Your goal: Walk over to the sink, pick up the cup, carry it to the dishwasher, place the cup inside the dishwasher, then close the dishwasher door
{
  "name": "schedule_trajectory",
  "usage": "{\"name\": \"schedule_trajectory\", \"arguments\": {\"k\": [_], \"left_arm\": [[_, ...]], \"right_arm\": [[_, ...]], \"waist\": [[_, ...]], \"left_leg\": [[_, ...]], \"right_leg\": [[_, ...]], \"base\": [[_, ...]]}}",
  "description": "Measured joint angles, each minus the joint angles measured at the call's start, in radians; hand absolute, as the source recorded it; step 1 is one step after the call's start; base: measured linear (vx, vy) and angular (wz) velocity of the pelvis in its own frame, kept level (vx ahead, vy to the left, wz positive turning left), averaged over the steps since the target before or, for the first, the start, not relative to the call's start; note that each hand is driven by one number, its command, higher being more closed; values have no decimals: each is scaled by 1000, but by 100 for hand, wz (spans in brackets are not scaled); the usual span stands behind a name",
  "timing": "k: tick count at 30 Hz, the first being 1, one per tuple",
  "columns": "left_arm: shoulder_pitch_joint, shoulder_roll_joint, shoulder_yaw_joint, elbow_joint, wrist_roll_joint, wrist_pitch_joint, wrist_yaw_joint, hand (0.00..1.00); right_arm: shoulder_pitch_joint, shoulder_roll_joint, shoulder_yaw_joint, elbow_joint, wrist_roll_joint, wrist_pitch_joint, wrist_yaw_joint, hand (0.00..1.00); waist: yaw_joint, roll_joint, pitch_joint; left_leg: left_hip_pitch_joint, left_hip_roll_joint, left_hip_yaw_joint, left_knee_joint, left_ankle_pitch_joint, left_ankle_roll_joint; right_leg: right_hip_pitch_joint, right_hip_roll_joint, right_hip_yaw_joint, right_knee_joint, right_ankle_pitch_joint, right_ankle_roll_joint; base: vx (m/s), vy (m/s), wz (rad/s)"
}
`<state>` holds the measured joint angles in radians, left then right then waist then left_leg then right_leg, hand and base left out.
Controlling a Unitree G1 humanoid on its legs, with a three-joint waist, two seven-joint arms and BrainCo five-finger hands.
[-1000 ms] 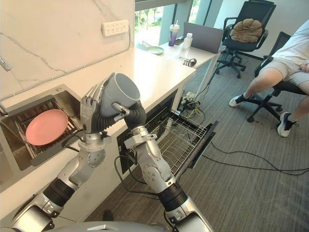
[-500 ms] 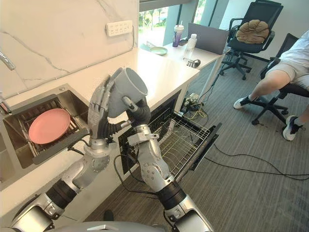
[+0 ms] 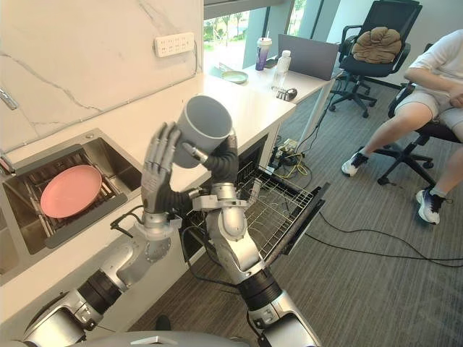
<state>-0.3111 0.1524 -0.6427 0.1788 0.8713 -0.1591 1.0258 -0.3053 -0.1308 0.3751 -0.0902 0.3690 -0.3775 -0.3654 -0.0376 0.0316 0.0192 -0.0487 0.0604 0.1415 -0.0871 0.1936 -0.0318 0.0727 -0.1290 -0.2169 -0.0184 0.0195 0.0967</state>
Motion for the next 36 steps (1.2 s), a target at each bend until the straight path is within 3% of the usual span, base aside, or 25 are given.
{"name": "schedule_trajectory", "arguments": {"k": [4, 8, 11, 14, 16, 18, 19, 22, 25, 30, 33, 35, 36], "left_arm": [[17, 0, 0, -19, 28, 1, -13, 0], [37, -9, 60, -87, -6, -6, -15, 0], [89, -18, 89, -142, -70, -37, -57, 0], [153, -18, 95, -151, -249, -82, -221, 0], [224, -19, 90, -154, -417, -102, -441, 0], [270, -18, 82, -158, -524, -99, -592, 0], [313, -18, 65, -159, -612, -85, -711, 0], [388, -17, 33, -159, -701, -67, -849, 0], [425, -12, 18, -127, -818, 12, -961, 0], [463, 5, 15, 34, -864, 74, -1032, 0], [489, 12, 60, 125, -764, 81, -974, 0], [491, 18, 110, 175, -679, 116, -935, 0], [487, 20, 153, 219, -639, 156, -916, 0]], "right_arm": [[37, 2, -116, 0, -163, -8, -86, 100], [158, -2, -246, -1, -160, -17, -132, 100], [260, -3, -352, -2, -155, -37, -145, 100], [318, -5, -438, -12, -121, -58, -133, 100], [348, -6, -519, -13, -95, -63, -86, 100], [363, -7, -558, -13, -54, -61, -42, 100], [384, -8, -594, -12, -10, -53, 4, 100], [416, -9, -635, -8, 43, -33, 73, 100], [419, -29, -654, 45, 76, 0, 145, 100], [416, -59, -656, 162, 96, 54, 214, 100], [408, -59, -655, 239, 95, 69, 232, 100], [394, -59, -654, 267, 95, 80, 255, 100], [384, -59, -652, 279, 95, 95, 260, 100]], "waist": [[-9, 0, 0], [-22, 1, 1], [-35, 5, 4], [-49, 6, 6], [-51, 1, 9], [-54, 3, 12], [-55, -2, 16], [-57, 0, 17], [-50, -6, 32], [-47, -19, 43], [-45, -25, 56], [-45, -24, 72], [-42, -24, 83]], "left_leg": [[11, -2, 19, 0, -2, 0], [18, -9, 25, 0, -6, 2], [19, -12, 31, 0, -9, 4], [21, -12, 37, 0, -11, 4], [18, -12, 46, -1, -13, 4], [13, -13, 48, -1, -14, 5], [9, -15, 48, -1, -18, 11], [-5, -17, 48, -1, -19, 11], [-8, -19, 47, -1, -20, 13], [-22, -20, 25, 0, -19, 13], [-23, -24, 9, 0, -21, 13], [-24, -30, 0, 0, -22, 14], [-25, -33, -3, 0, -23, 15]], "right_leg": [[-1, 3, 13, 5, -2, 2], [-2, -4, 17, 12, -10, 14], [-4, -7, 23, 14, -11, 16], [-6, -8, 30, 14, -12, 17], [-14, -8, 41, 15, -12, 17], [-19, -10, 43, 15, -13, 18], [-23, -12, 42, 16, -14, 19], [-37, -19, 41, 20, -15, 22], [-39, -26, 40, 21, -15, 22], [-41, -24, 17, 21, -20, 26], [-32, -24, -1, 23, -32, 28], [-29, -27, -12, 25, -36, 31], [-28, -29, -16, 25, -37, 32]], "base": [[1, -8, -11], [1, -2, -5], [5, 14, -5], [1, 2, -6], [3, -3, -10], [2, -1, -3], [0, 0, 0], [0, 0, 0], [5, 1, 1], [19, -11, 13], [36, -18, 18], [43, -9, 15], [52, 4, 8]]}}
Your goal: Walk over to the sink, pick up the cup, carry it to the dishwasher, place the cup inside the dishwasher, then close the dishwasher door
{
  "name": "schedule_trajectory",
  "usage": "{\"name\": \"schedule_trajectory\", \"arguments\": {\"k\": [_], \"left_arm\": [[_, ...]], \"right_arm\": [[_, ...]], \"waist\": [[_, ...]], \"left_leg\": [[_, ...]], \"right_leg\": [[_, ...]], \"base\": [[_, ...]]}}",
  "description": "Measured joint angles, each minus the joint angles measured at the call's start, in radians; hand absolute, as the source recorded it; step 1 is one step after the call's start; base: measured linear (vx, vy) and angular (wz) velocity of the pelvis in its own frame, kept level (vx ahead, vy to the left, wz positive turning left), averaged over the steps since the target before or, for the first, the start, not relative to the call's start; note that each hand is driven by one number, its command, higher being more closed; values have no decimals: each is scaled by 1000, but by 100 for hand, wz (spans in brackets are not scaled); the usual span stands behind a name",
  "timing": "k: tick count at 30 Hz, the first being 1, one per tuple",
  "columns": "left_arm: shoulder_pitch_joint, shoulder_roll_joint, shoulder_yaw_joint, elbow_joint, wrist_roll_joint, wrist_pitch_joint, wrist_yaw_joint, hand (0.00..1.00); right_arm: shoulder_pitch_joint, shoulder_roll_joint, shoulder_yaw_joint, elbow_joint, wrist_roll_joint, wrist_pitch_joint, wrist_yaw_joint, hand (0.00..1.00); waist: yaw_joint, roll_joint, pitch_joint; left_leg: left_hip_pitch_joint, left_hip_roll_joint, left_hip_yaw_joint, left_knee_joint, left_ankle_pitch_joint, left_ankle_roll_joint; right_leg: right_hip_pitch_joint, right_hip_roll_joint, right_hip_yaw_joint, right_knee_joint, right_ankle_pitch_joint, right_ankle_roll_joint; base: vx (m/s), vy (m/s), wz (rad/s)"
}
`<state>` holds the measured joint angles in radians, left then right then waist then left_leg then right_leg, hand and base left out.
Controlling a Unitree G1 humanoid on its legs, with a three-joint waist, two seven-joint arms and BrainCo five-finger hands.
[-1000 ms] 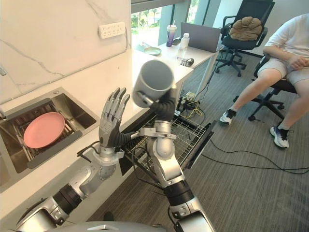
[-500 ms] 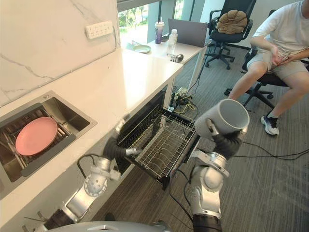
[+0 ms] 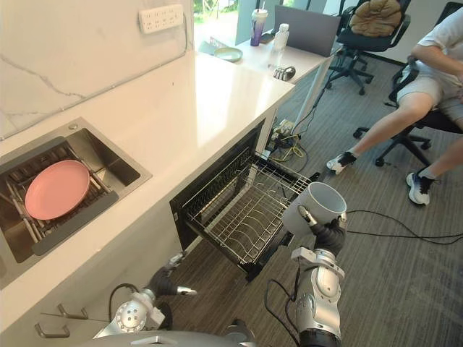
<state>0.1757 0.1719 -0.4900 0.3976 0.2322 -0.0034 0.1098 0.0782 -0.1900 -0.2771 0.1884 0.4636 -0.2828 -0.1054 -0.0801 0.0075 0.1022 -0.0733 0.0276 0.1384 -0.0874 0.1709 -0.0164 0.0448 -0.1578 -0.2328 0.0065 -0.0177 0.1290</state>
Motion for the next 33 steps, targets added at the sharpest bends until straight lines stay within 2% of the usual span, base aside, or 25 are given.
{"name": "schedule_trajectory", "arguments": {"k": [2, 4, 6, 8, 12, 16, 19, 23, 26, 28, 30, 33], "left_arm": [[-7, 9, 66, 83, 55, 53, 21, 0], [-19, 28, 131, 155, 104, 115, 33, 0], [-18, 52, 174, 200, 126, 155, 36, 0], [-28, 62, 222, 247, 125, 207, 34, 0], [-59, 62, 290, 246, 103, 256, 34, 0], [-111, 61, 346, 247, -30, 323, 52, 0], [-121, 56, 394, 265, -90, 352, 70, 0], [-141, 53, 413, 334, -134, 366, 89, 0], [-157, 46, 417, 376, -188, 396, 134, 0], [-176, 29, 419, 421, -192, 397, 167, 0], [-189, 22, 419, 441, -190, 397, 165, 0], [-197, 9, 419, 459, -177, 410, 118, 0]], "right_arm": [[-21, -1, 0, 23, -14, 11, 14, 100], [-49, -15, 2, 30, -40, 49, 14, 100], [-94, -27, 1, 54, -41, 73, 10, 100], [-162, -48, 1, 103, -66, 99, -6, 100], [-272, -108, 0, 157, -91, 134, -39, 100], [-411, -176, -1, 221, -116, 152, -57, 100], [-466, -233, -2, 260, -118, 160, -54, 100], [-520, -271, 8, 341, -135, 199, -26, 100], [-550, -299, 81, 405, -173, 214, -25, 100], [-591, -307, 119, 481, -193, 218, -27, 100], [-615, -311, 123, 526, -192, 218, -28, 100], [-655, -318, 166, 549, -197, 218, -21, 100]], "waist": [[11, -2, 16], [22, 2, 33], [23, -9, 63], [40, -21, 105], [77, -21, 178], [104, -26, 259], [114, -24, 300], [127, -20, 316], [139, -15, 320], [138, 4, 334], [152, 14, 339], [164, 30, 350]], "left_leg": [[-3, -2, -1, 0, -2, 1], [-18, -3, -9, 0, 0, -1], [-28, -6, -26, 0, 5, -5], [-33, -7, -32, 1, 6, -5], [-80, -7, -54, 7, 31, 5], [-126, 3, -58, 7, 47, 3], [-161, 7, -61, 1, 57, 5], [-214, 7, -85, 1, 66, -2], [-254, 6, -95, 1, 78, -5], [-280, 0, -115, 2, 89, -5], [-299, -3, -121, 4, 95, -6], [-333, -11, -134, 7, 106, -6]], "right_leg": [[-1, -1, -3, -3, 0, 1], [-7, -1, -17, -7, 0, 0], [-6, -1, -32, -9, 1, -1], [-7, -1, -40, -3, 0, -3], [-47, 0, -55, 21, 4, -1], [-109, 7, -52, 64, -4, -12], [-158, 6, -52, 104, -14, -19], [-232, -1, -56, 168, -43, -26], [-286, -7, -59, 211, -58, -25], [-317, -18, -77, 251, -77, -26], [-346, -26, -80, 279, -90, -26], [-403, -47, -83, 346, -113, -20]], "base": [[46, 0, 5], [39, -10, 14], [47, -14, 23], [41, -14, 14], [34, -10, 20], [-23, -4, 2], [-67, 7, 4], [-50, -7, 9], [-34, -26, 11], [-11, -28, 26], [-5, -32, 16], [7, -50, 15]]}}
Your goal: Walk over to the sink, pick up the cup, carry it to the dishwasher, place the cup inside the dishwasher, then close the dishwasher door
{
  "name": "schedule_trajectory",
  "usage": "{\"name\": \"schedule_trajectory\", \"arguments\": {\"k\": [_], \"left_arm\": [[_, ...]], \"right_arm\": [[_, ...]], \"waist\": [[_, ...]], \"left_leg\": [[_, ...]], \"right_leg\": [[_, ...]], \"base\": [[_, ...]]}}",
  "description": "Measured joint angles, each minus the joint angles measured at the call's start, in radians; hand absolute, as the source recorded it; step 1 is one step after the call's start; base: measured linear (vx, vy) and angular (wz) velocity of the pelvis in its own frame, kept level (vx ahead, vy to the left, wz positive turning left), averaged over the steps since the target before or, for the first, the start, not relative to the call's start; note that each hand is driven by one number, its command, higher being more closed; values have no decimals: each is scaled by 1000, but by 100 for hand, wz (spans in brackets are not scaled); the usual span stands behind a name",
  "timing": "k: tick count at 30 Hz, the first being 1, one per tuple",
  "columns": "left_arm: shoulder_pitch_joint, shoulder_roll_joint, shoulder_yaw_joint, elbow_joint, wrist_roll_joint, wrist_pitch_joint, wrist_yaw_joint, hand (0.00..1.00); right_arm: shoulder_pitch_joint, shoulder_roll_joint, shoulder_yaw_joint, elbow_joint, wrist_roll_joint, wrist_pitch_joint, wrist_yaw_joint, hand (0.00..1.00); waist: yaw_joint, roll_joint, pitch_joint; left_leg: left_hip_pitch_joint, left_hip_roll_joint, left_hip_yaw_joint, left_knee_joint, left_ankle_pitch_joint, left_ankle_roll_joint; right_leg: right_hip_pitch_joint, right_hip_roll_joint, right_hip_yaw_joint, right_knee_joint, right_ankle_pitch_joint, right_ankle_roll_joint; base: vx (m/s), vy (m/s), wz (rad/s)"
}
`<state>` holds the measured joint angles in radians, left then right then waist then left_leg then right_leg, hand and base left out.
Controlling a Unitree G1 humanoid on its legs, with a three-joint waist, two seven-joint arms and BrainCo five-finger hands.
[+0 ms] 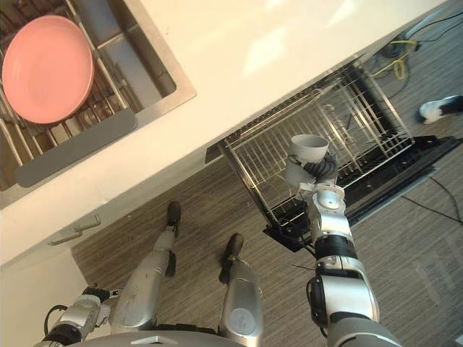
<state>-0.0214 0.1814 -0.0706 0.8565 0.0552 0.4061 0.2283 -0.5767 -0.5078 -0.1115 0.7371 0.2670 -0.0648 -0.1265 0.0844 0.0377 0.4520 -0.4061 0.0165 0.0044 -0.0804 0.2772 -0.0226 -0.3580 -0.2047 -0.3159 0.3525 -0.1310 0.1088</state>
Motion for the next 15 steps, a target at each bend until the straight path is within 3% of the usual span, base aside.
{"name": "schedule_trajectory", "arguments": {"k": [2, 8, 9, 15], "left_arm": [[-10, -14, 0, 30, 0, 23, -34, 0], [-34, -46, 31, 49, -26, 21, -47, 0], [-38, -46, 31, 53, -34, 18, -47, 0], [-49, -52, 80, 68, -133, -51, -22, 0]], "right_arm": [[-44, -1, 44, 29, -25, 0, 26, 100], [-96, 3, 119, 27, -37, 6, 68, 100], [-99, 3, 121, 26, -37, 7, 75, 0], [-150, 10, 143, 22, 5, 31, 117, 0]], "waist": [[4, 4, 4], [22, 5, 14], [21, 4, 14], [24, 3, 19]], "left_leg": [[-15, -9, -4, 0, 4, 0], [-46, -13, -29, 0, 15, -15], [-50, -13, -32, 0, 17, -17], [-68, -13, -36, 0, 25, -28]], "right_leg": [[-36, -18, 0, 55, -28, -2], [-94, -39, -15, 152, -88, -18], [-98, -41, -20, 160, -93, -19], [-135, -54, -27, 226, -133, -33]], "base": [[7, -64, 14], [-30, -95, 15], [-34, -109, 22], [-40, -111, 9]]}}
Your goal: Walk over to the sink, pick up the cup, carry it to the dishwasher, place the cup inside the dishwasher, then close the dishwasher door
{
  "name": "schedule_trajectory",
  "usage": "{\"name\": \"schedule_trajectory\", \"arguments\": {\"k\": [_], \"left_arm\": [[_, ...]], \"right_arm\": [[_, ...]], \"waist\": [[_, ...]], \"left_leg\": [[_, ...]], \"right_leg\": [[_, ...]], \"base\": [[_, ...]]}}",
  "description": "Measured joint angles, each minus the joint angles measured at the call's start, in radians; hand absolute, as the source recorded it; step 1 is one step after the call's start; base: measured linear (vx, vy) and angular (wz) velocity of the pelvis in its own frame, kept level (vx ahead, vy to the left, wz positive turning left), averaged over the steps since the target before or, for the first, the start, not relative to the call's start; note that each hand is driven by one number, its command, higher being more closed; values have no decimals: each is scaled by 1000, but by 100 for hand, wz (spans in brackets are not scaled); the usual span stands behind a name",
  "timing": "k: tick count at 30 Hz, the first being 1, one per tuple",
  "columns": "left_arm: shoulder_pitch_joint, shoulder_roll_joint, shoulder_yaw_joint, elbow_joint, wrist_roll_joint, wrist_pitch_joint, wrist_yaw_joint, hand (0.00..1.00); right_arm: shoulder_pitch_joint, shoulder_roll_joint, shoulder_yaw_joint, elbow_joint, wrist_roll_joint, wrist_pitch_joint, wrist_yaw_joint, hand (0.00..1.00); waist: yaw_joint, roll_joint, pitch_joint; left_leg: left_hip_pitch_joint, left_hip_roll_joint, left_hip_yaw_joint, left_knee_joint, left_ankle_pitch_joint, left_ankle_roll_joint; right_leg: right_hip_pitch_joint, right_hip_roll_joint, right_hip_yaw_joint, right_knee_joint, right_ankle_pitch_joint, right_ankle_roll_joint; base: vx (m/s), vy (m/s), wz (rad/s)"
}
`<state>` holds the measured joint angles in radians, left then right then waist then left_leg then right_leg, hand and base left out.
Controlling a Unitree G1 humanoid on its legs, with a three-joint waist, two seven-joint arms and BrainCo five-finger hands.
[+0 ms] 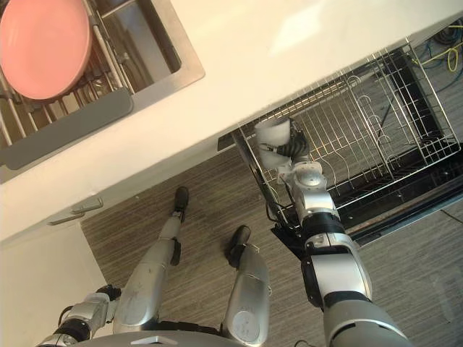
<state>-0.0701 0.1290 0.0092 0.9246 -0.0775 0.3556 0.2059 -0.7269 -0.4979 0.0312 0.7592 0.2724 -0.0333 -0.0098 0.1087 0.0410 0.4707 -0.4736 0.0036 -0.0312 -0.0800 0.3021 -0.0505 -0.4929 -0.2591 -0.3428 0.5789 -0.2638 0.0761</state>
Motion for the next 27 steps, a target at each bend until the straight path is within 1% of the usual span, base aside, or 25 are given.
{"name": "schedule_trajectory", "arguments": {"k": [2, 3, 4, 6, 9, 11, 12, 16, 17, 18, 19, 20, 21, 22, 23, 24, 25, 26, 27], "left_arm": [[-5, -8, 32, 0, -13, -23, 9, 0], [-9, -9, 36, -1, -18, -37, 10, 0], [-14, -9, 38, -1, -18, -42, 11, 0], [-24, -11, 55, -3, -18, -47, 10, 0], [-28, -13, 69, -4, -16, -48, 9, 0], [-27, -13, 69, -5, -15, -48, 6, 0], [-27, -12, 69, -5, -7, -48, 3, 0], [-9, -3, 68, -6, 3, -39, -28, 0], [-5, -1, 67, -7, 4, -35, -40, 0], [9, 4, 67, -11, 4, -28, -60, 0], [28, 8, 67, -12, 4, -22, -81, 0], [39, 10, 68, -13, 4, -17, -87, 0], [75, 20, 68, -21, 6, -7, -101, 0], [124, 33, 68, -35, 11, 0, -121, 0], [146, 40, 67, -38, 20, 5, -134, 0], [179, 47, 69, -38, 26, 14, -148, 0], [203, 49, 68, -36, 40, 19, -160, 0], [215, 48, 68, -34, 42, 19, -164, 0], [243, 47, 67, -28, 42, 18, -171, 0]], "right_arm": [[-3, 6, 0, -3, 14, 18, 20, 0], [-3, 14, 1, -20, 19, 39, 29, 0], [-1, 21, 2, -39, 39, 51, 35, 0], [-1, 32, 3, -45, 78, 53, 53, 0], [9, 60, -5, -47, 96, 45, 39, 0], [39, 64, -7, -55, 100, 27, 7, 0], [68, 71, -23, -83, 123, 15, -6, 0], [149, 124, -133, -175, 163, -79, -79, 0], [167, 129, -146, -197, 164, -90, -93, 0], [206, 139, -174, -247, 165, -111, -110, 0], [260, 152, -204, -319, 183, -117, -133, 0], [295, 161, -219, -359, 204, -119, -146, 0], [361, 191, -251, -442, 242, -122, -163, 0], [425, 223, -275, -515, 253, -127, -178, 0], [459, 235, -287, -548, 252, -137, -181, 0], [526, 258, -320, -614, 253, -161, -186, 0], [579, 271, -352, -681, 252, -179, -185, 0], [599, 277, -366, -711, 253, -186, -178, 0], [629, 284, -382, -766, 268, -200, -142, 0]], "waist": [[1, 0, 0], [1, 0, 0], [-1, 0, 0], [-2, -1, 0], [-8, -1, 0], [-10, -1, 0], [-11, -2, 0], [-32, -8, 2], [-33, -11, 2], [-35, -18, 4], [-38, -24, 6], [-43, -27, 5], [-59, -37, -2], [-72, -56, -23], [-77, -64, -38], [-89, -73, -62], [-104, -75, -76], [-110, -75, -82], [-118, -75, -99]], "left_leg": [[4, 2, -1, 0, 1, -1], [6, 4, -1, 0, 1, -1], [6, 5, -1, 0, 2, -2], [9, 6, -2, 0, 6, 0], [30, 8, -2, 0, 6, 0], [58, 8, -1, 0, -2, 4], [76, 9, 0, 0, -6, 5], [130, 12, 11, 0, -20, 4], [138, 14, 15, 0, -22, 4], [158, 19, 26, 0, -27, 6], [185, 24, 37, 0, -35, 10], [202, 25, 40, 0, -38, 9], [235, 26, 50, 0, -48, 6], [260, 26, 67, 0, -62, 6], [268, 27, 76, 0, -68, 7], [282, 29, 87, 0, -77, 6], [304, 30, 94, 0, -86, 7], [317, 30, 99, 0, -91, 8], [342, 31, 114, 0, -102, 7]], "right_leg": [[2, 0, -3, 10, -7, -2], [3, 0, -4, 13, -10, -4], [3, 0, -5, 17, -12, -5], [5, 0, -7, 21, -15, -8], [30, 1, -12, 17, -15, -8], [65, 2, -18, 6, -15, -8], [87, 2, -21, -3, -16, -7], [150, 12, -18, -34, -13, 0], [159, 17, -13, -43, -11, 2], [180, 24, -5, -62, -3, 4], [211, 35, 4, -87, 5, 6], [232, 39, 5, -102, 12, 7], [272, 43, 8, -127, 18, 11], [294, 51, 25, -147, 20, 15], [301, 53, 31, -157, 23, 16], [321, 58, 37, -183, 31, 20], [351, 64, 42, -210, 40, 23], [368, 66, 46, -223, 45, 25], [396, 73, 58, -250, 58, 28]], "base": [[-42, -105, 5], [-38, -102, 2], [-47, -116, 2], [-42, -94, 2], [-29, -65, 1], [-14, -49, 2], [-17, -49, 2], [-6, -14, -4], [15, -33, -20], [39, -42, -30], [43, -37, -30], [66, -32, -25], [77, -36, -28], [87, -36, -33], [106, -45, -38], [129, -44, -29], [131, -40, -25], [137, -35, -30], [97, -19, -32]]}}
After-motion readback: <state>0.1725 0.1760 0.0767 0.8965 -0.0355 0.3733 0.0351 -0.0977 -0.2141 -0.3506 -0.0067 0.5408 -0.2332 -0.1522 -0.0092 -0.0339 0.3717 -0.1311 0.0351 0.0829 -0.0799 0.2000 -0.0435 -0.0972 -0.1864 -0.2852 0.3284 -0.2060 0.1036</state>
